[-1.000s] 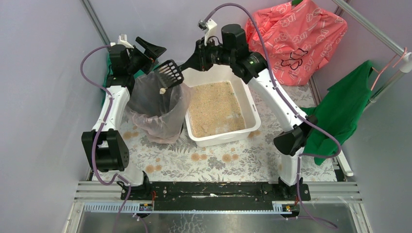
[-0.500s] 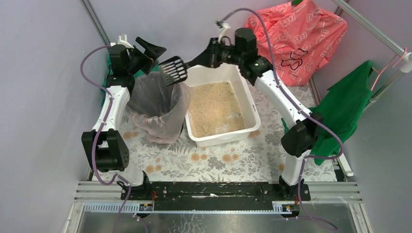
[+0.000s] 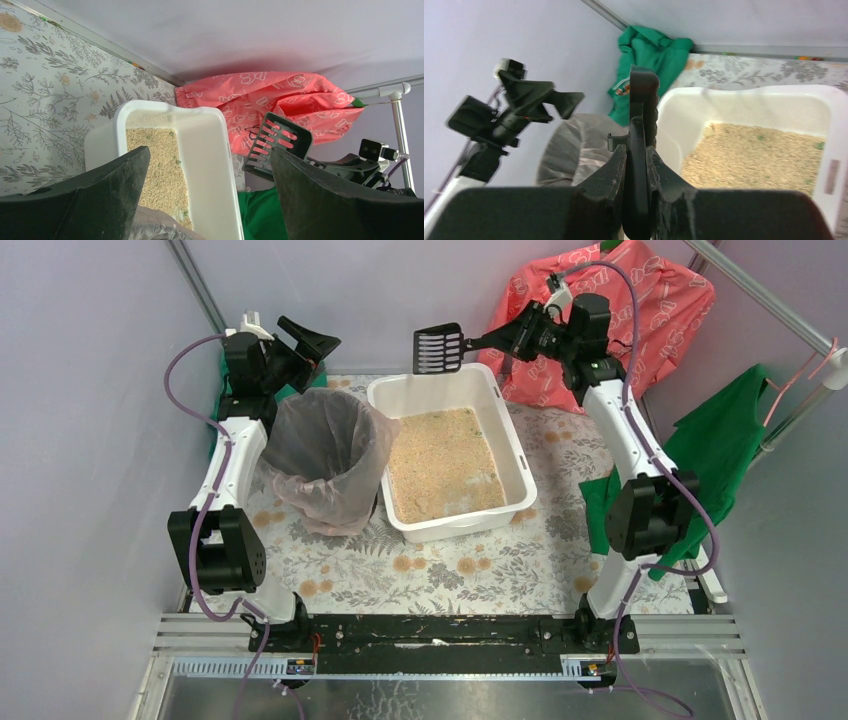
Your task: Clean the litter box
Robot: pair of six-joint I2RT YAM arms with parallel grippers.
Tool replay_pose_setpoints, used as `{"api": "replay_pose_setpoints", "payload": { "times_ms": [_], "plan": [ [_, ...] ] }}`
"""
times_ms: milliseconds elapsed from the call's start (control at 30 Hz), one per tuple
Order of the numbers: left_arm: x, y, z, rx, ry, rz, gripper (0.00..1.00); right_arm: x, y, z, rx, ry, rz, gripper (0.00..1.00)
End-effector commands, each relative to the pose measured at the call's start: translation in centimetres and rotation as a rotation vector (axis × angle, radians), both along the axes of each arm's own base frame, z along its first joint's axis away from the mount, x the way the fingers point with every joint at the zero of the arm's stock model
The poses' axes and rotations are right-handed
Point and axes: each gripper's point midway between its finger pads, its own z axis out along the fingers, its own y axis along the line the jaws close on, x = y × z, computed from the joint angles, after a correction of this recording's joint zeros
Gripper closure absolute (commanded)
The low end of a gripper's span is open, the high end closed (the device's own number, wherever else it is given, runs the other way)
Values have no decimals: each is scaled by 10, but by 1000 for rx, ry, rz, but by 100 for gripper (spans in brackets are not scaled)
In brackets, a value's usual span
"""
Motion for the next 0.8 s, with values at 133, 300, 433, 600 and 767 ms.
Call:
{"api": "replay_pose_setpoints", "payload": {
  "times_ms": [133, 300, 433, 600, 767],
  "plan": [
    [21, 22, 37, 7, -105, 113, 1, 39, -6, -75, -255, 105, -60, 100],
    [41, 24, 34, 8, -113, 135, 1, 47, -11, -124, -328, 191, -69, 100],
    [45, 17, 35, 22, -109, 98, 1, 40, -12, -153, -362, 259, -70, 100],
    [24, 10, 22, 29, -52, 54, 1, 44, -4, -178, -408, 341, -72, 100],
    [1, 10, 20, 106, -36, 38, 1, 66, 8, -189, -430, 419, -91, 100]
  ]
}}
